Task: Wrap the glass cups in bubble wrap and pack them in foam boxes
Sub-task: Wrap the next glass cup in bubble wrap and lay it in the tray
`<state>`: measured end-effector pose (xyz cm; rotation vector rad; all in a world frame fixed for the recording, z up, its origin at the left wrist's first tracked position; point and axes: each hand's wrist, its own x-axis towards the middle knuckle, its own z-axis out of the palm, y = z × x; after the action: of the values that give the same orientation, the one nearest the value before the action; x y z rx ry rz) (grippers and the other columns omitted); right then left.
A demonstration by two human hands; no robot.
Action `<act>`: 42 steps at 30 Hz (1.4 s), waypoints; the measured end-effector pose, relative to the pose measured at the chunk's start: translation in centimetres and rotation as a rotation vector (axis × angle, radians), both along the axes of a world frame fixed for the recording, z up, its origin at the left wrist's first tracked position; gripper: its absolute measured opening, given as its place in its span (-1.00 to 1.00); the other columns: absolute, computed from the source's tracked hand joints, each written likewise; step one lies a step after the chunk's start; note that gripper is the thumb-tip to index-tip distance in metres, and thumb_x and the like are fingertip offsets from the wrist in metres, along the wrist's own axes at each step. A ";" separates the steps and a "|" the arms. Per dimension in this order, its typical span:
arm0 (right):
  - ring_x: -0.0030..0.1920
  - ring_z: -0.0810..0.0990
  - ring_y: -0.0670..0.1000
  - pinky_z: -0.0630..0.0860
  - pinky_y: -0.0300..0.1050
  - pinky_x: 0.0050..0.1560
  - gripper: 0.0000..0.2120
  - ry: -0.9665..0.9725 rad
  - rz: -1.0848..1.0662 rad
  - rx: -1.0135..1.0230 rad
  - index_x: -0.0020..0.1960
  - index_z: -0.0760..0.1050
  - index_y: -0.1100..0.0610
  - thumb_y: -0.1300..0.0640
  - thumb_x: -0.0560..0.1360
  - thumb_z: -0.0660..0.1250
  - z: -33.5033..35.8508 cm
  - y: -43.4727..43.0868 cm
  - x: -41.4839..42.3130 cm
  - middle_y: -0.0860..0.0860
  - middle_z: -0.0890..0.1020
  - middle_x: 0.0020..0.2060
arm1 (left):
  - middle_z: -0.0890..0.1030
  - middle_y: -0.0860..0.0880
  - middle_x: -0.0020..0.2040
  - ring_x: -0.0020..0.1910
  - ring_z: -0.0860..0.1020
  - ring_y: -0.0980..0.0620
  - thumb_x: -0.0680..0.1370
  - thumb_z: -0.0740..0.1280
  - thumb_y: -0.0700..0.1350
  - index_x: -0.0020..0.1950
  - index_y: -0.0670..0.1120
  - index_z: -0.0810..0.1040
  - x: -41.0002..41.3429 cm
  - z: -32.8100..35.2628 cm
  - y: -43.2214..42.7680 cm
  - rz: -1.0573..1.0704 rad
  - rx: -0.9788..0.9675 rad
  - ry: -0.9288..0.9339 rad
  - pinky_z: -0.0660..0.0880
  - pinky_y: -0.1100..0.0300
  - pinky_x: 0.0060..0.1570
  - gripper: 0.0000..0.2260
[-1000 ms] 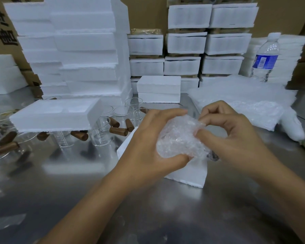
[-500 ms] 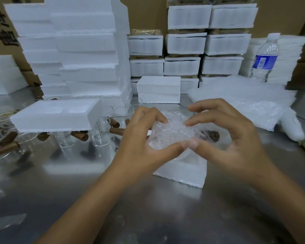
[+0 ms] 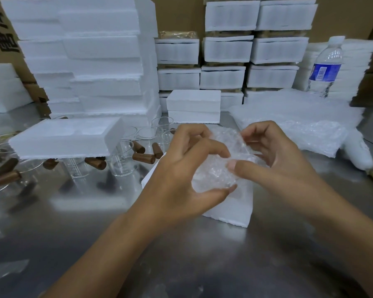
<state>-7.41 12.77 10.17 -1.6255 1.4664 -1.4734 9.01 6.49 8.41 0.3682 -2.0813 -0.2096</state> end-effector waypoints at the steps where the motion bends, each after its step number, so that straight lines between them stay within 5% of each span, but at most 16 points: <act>1: 0.06 0.56 -0.12 0.47 -0.12 0.12 -0.59 -0.028 0.015 0.019 0.04 0.42 -0.07 0.06 0.27 0.51 0.1 0.0 0.1 -0.11 0.58 0.00 | 0.36 -0.04 0.12 0.14 0.36 0.25 0.36 0.48 -0.04 0.08 -0.01 0.45 -0.1 0.0 0.0 -0.010 -0.021 0.000 0.35 0.45 0.08 -0.64; 5: -0.19 0.61 -0.19 0.48 -0.33 -0.22 -0.72 0.005 -0.007 0.026 -0.08 0.50 -0.04 0.06 0.21 0.37 -0.1 -0.3 0.6 -0.19 0.62 -0.25 | 0.35 -0.05 0.16 0.20 0.40 0.10 0.35 0.50 -0.16 0.09 -0.01 0.45 -0.5 -0.3 0.3 -0.060 -0.097 -0.040 0.44 0.28 0.08 -0.62; 9: -0.23 0.60 -0.11 0.47 -0.18 -0.23 -0.74 0.012 -0.054 0.036 -0.13 0.51 -0.04 0.02 0.18 0.36 -0.7 -0.5 0.5 -0.18 0.59 -0.33 | 0.32 -0.03 0.19 0.20 0.42 0.08 0.38 0.45 -0.14 0.11 0.03 0.45 -0.7 -0.5 0.4 -0.086 -0.100 -0.077 0.46 0.17 0.04 -0.65; 12: -0.23 0.60 -0.16 0.47 -0.30 -0.27 -0.71 0.005 -0.047 -0.004 -0.09 0.48 -0.04 -0.01 0.20 0.39 -0.7 -0.6 0.2 -0.18 0.61 -0.28 | 0.38 0.00 0.20 0.25 0.42 0.14 0.36 0.51 -0.14 0.13 0.03 0.46 -0.7 -0.4 0.2 -0.083 -0.053 -0.059 0.40 0.31 0.15 -0.60; 17: -0.25 0.55 -0.27 0.41 -0.48 -0.27 -0.78 -0.148 -0.072 -0.140 -0.02 0.48 -0.08 -0.15 0.39 0.27 -0.5 -1.0 -0.7 -0.23 0.58 -0.30 | 0.47 0.32 0.20 0.30 0.38 0.32 0.38 0.48 0.03 0.09 0.27 0.46 0.7 0.4 -1.3 -0.015 0.294 0.098 0.32 0.37 0.27 -0.64; 21: -0.14 0.62 -0.02 0.48 -0.23 -0.06 -0.92 -0.089 -0.095 -0.141 -0.08 0.52 -0.03 0.06 0.46 0.40 -1.2 -1.7 -0.8 -0.03 0.63 -0.23 | 0.50 0.37 0.14 0.23 0.44 0.32 0.34 0.53 0.02 0.04 0.34 0.47 1.7 0.4 -2.5 0.006 0.566 0.220 0.38 0.11 0.32 -0.60; 24: -0.16 0.62 0.00 0.54 -0.10 0.02 -0.89 -0.052 -0.068 -0.138 -0.15 0.55 -0.03 0.17 0.44 0.41 -1.9 -1.9 -0.5 -0.12 0.65 -0.27 | 0.46 0.40 0.18 0.24 0.36 0.44 0.29 0.47 0.10 0.08 0.32 0.48 2.1 0.1 -2.9 -0.020 0.713 0.212 0.34 0.08 0.36 -0.60; 29: -0.20 0.62 -0.09 0.56 -0.21 -0.05 -0.94 -0.027 -0.037 -0.127 -0.15 0.59 -0.05 0.08 0.41 0.44 -2.8 -2.1 -0.6 -0.16 0.65 -0.27 | 0.46 0.23 0.26 0.40 0.34 0.11 0.25 0.51 0.11 0.08 0.24 0.57 2.3 0.0 -3.4 -0.110 1.003 0.229 0.26 0.10 0.38 -0.59; 33: -0.23 0.60 -0.14 0.53 -0.29 -0.11 -0.92 -0.011 -0.017 -0.119 -0.19 0.59 -0.08 0.09 0.42 0.44 -3.1 -2.3 -0.8 -0.17 0.65 -0.27 | 0.62 0.26 0.04 0.22 0.50 0.13 0.45 0.40 0.11 -0.13 0.23 0.67 2.1 0.3 -3.7 -0.028 1.062 0.286 0.38 0.10 0.27 -0.94; 36: -0.22 0.59 -0.18 0.48 -0.38 -0.12 -0.93 0.025 -0.004 -0.129 -0.18 0.58 -0.05 0.10 0.42 0.44 -3.4 -2.4 -0.7 -0.18 0.65 -0.26 | 0.65 0.23 -0.08 0.07 0.53 0.20 0.60 0.24 -0.03 -0.13 0.21 0.68 2.6 -0.1 -4.1 0.015 1.023 0.265 0.40 0.18 0.17 -0.74; 42: -0.21 0.59 -0.18 0.45 -0.39 -0.10 -0.92 0.081 0.017 -0.125 -0.17 0.57 -0.06 0.10 0.42 0.44 -3.5 -2.4 -0.3 -0.17 0.64 -0.25 | 0.65 0.27 -0.03 -0.07 0.54 0.46 0.60 0.27 -0.13 -0.05 0.15 0.64 2.9 -0.1 -4.1 0.087 0.977 0.324 0.41 0.35 -0.04 -0.78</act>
<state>-7.75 10.39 6.62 -1.7865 1.4254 -1.5331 11.87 2.34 8.33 0.9267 -1.5119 -1.1614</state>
